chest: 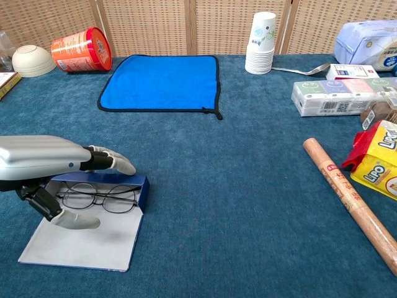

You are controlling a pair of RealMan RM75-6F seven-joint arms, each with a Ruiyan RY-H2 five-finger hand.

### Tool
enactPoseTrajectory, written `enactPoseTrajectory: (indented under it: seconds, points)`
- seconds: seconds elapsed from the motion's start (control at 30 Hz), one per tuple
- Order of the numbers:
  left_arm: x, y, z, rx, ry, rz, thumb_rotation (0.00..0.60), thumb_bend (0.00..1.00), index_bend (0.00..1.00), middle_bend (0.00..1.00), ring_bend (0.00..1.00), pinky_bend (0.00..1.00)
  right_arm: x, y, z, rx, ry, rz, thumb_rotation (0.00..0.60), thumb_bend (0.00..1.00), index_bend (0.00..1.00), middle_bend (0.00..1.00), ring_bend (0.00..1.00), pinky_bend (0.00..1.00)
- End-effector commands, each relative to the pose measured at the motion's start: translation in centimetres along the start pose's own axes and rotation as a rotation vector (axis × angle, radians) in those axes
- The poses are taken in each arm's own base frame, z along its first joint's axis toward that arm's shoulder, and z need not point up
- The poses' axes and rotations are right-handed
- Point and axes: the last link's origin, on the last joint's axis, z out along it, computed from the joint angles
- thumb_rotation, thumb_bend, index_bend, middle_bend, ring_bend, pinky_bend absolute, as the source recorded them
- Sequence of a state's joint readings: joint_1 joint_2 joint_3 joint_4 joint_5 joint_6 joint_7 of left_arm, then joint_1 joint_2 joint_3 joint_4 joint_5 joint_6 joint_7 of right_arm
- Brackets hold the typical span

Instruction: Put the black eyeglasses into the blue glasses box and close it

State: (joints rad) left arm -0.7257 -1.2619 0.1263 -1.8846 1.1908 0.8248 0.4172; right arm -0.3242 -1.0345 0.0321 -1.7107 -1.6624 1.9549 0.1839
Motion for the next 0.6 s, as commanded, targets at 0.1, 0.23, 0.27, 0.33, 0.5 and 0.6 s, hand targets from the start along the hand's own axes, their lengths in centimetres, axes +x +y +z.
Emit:
enactPoseTrajectory:
  seconds: [0.1,0.23,0.27,0.33,0.5,0.6]
  points:
    - [-0.42,0.33,-0.76,-0.005,-0.015,-0.002,0.261,0.21,0.07,0.07,0.00,0.20,0.03,0.05,-0.02,0.001,0.001,0.001,0.416,0.43,0.15,0.29,0.23,0.24]
    - [-0.69,0.60,-1.00,-0.012,-0.019,-0.012,0.258,0.21,0.07,0.06,0.00,0.20,-0.01,-0.03,0.01,0.007,0.000,0.004,0.413,0.43,0.15,0.29,0.23,0.24]
    - [-0.74,0.65,-1.00,-0.015,-0.020,-0.013,0.254,0.21,0.07,0.06,0.00,0.20,-0.02,-0.04,0.01,0.007,0.000,0.004,0.413,0.43,0.15,0.29,0.23,0.24]
    - [-0.82,0.77,-1.01,-0.020,-0.022,-0.014,0.255,0.21,0.07,0.06,0.00,0.20,-0.03,-0.03,-0.04,0.006,-0.001,0.003,0.417,0.43,0.15,0.29,0.23,0.24]
    - [-0.71,1.03,-1.15,-0.033,-0.014,-0.005,0.257,0.21,0.07,0.06,0.00,0.20,-0.02,0.05,-0.11,0.002,-0.002,0.002,0.418,0.43,0.15,0.29,0.23,0.24]
    - [-0.39,0.71,-0.97,-0.020,-0.001,-0.004,0.259,0.21,0.07,0.06,0.00,0.20,-0.06,0.07,-0.05,0.002,-0.004,0.002,0.417,0.43,0.15,0.29,0.23,0.24]
